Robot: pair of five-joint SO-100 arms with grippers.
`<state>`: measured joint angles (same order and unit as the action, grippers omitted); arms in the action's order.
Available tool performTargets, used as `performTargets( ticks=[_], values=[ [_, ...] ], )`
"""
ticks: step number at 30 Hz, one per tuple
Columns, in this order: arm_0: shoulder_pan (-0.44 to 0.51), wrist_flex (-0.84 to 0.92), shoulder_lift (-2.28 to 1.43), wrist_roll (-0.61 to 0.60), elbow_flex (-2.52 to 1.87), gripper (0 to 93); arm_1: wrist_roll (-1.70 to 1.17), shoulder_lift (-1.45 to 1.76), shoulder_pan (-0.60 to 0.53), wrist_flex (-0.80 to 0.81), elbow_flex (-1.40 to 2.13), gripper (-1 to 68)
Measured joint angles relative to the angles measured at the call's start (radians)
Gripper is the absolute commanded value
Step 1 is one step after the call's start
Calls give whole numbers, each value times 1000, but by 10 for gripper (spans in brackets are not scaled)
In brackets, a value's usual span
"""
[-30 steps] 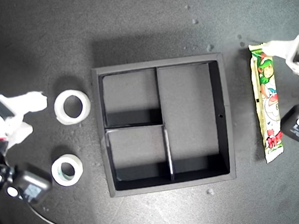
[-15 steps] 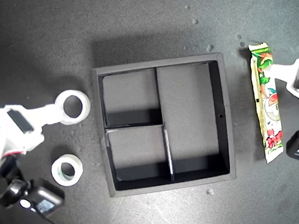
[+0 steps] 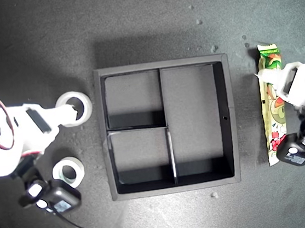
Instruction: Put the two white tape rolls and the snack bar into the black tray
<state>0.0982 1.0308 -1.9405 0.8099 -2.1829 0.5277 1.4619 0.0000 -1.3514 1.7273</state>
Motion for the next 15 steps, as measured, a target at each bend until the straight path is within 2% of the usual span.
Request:
performTargets(
  ticks=[7, 15],
  values=[
    [-34, -26, 103, -11, 25, 186, 0, -26, -28, 32, -2, 263],
    [-71, -91, 196, -37, 29, 160, 0, -41, -38, 144, 37, 210]
  ],
)
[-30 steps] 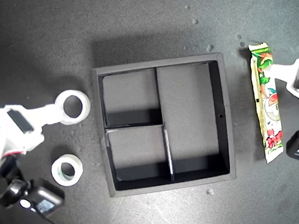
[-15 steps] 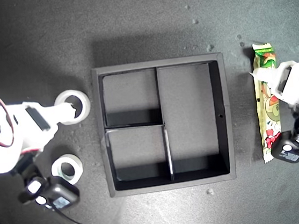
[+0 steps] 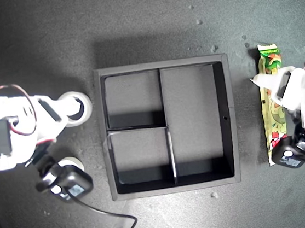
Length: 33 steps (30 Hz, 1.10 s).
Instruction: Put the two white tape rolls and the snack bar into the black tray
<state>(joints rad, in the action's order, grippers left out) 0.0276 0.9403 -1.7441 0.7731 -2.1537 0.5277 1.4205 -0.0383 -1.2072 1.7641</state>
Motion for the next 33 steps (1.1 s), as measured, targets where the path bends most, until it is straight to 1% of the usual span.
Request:
performTargets(
  ticks=[3, 6, 9, 12, 16, 21, 26, 33],
  values=[
    [-6, -31, 25, -6, 0, 158, 0, -8, 0, 49, 20, 211],
    [-15, -40, 55, -11, 11, 134, 0, -23, 0, 74, 37, 200],
    [-25, -40, 75, -18, 25, 75, 0, -37, 0, 109, 52, 183],
    [-38, -41, 87, -18, 37, 25, 0, -41, 5, 156, 81, 136],
    [-41, -35, 95, -11, 55, 1, 0, -41, 12, 186, 89, 99],
    [-43, 34, 97, -11, 98, 0, 0, -41, 26, 193, 89, 79],
    [-46, 123, 49, -11, 123, 0, 0, -54, 31, 127, 34, 69],
    [-51, 293, -29, -29, 238, 0, 0, -58, 48, -91, -120, 68]
  ],
)
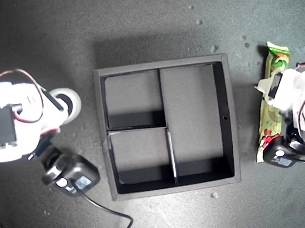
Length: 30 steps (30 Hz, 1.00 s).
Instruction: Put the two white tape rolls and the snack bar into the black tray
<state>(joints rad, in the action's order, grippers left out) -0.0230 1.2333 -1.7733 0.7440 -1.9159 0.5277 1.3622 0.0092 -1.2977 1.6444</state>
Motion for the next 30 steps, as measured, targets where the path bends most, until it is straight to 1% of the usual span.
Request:
performTargets(
  ticks=[6, 10, 14, 20, 27, 30],
  values=[
    [26, 127, -54, -15, 110, 0, 0, 0, -5, -167, -167, 62],
    [29, 176, -86, -15, 160, 0, 0, 0, 9, -301, -339, 60],
    [29, 192, -95, -34, 190, 0, -153, -2, 5, -367, -545, 66],
    [29, 212, -43, -60, 270, 0, -195, -44, -40, -368, -761, 69],
    [31, 215, 83, -91, 425, 0, -195, -382, -69, -379, -1181, 70],
    [32, 218, 156, -100, 500, 0, -195, -462, -80, -345, -1215, 67]
  ],
)
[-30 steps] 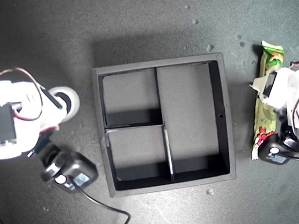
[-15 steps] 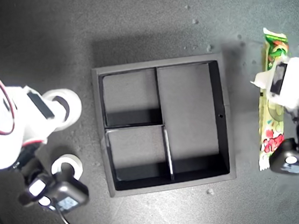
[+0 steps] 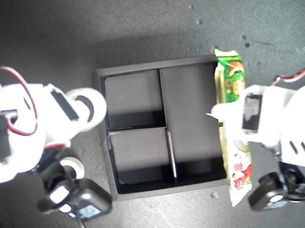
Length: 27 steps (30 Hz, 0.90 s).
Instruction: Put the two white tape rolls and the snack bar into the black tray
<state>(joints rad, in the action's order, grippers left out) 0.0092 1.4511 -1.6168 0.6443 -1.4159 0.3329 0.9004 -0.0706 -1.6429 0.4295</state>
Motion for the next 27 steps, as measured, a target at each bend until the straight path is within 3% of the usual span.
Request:
performTargets(
  ticks=[11, 17, 27],
  values=[
    [17, 137, 399, -31, 422, 0, 64, -21, -34, 173, 61, 65],
    [44, 334, 690, -41, 831, 0, 87, -46, -58, 186, 61, 67],
    [37, 364, 778, -32, 945, 0, 123, -48, -74, 181, 100, 68]
  ],
)
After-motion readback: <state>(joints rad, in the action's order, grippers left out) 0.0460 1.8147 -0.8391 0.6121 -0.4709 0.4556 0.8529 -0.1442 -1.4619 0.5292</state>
